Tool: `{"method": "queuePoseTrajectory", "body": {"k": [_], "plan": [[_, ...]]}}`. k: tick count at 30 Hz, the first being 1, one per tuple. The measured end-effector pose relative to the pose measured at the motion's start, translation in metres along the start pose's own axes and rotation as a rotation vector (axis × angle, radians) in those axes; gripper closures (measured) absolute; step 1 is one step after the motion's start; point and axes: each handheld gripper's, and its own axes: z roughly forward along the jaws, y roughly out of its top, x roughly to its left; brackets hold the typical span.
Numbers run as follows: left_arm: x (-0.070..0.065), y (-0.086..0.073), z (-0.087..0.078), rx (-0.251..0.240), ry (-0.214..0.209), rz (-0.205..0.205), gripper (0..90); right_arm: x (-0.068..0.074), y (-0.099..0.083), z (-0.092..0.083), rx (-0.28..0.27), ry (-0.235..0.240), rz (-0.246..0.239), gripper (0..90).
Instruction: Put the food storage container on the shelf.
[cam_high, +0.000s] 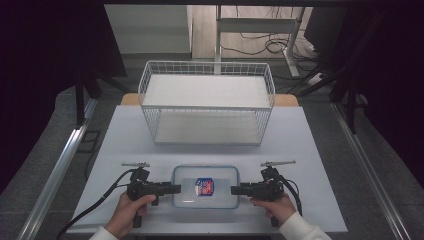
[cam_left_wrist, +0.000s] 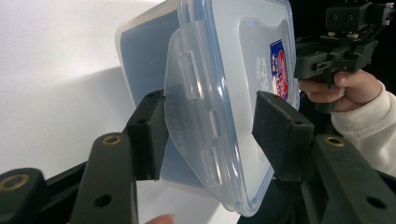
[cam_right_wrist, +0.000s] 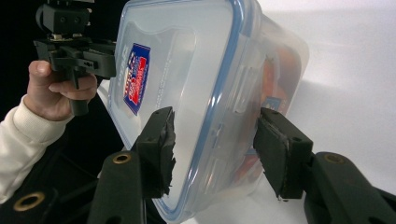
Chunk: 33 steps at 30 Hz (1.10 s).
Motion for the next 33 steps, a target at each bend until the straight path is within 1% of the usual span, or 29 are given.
{"method": "queuePoseTrajectory", "body": {"k": [1, 2, 3, 7, 10, 11, 13, 16, 20, 26, 33], "plan": [[-0.001, 0.000, 0.000, -0.002, 0.002, 0.001, 46.7, 0.000, 0.000, 0.000, -0.006, -0.001, 0.016, 50.3], [-0.001, -0.001, 0.000, -0.002, 0.004, 0.003, 46.7, 0.000, 0.000, 0.000, -0.006, -0.001, 0.016, 50.3], [-0.002, -0.001, -0.001, -0.005, 0.008, 0.005, 46.9, 0.002, 0.000, 0.000, -0.008, -0.008, 0.028, 50.5], [-0.004, -0.001, -0.002, -0.007, 0.015, 0.000, 47.5, 0.004, 0.000, -0.001, -0.006, -0.018, 0.019, 51.0], [-0.006, 0.000, -0.003, -0.015, 0.023, 0.006, 48.6, 0.006, 0.001, -0.002, -0.015, -0.021, 0.021, 52.9], [-0.007, 0.000, -0.003, -0.014, 0.029, 0.019, 48.6, 0.008, 0.002, -0.002, -0.018, -0.032, 0.009, 52.9], [-0.009, 0.000, -0.003, -0.017, 0.038, 0.027, 48.6, 0.008, 0.002, -0.002, -0.019, -0.035, 0.014, 52.9], [-0.010, 0.000, -0.003, -0.017, 0.040, 0.028, 48.7, 0.008, 0.002, -0.003, -0.020, -0.034, 0.016, 53.0], [-0.012, 0.001, -0.004, -0.014, 0.044, 0.039, 49.1, 0.010, 0.001, -0.003, -0.024, -0.044, 0.004, 53.0], [-0.014, 0.005, -0.006, -0.029, 0.034, 0.049, 49.6, 0.012, 0.003, -0.007, -0.047, -0.042, -0.003, 53.2], [-0.015, 0.019, -0.007, -0.050, 0.034, 0.071, 50.0, 0.011, 0.015, -0.010, -0.076, -0.039, -0.028, 53.2]]}}
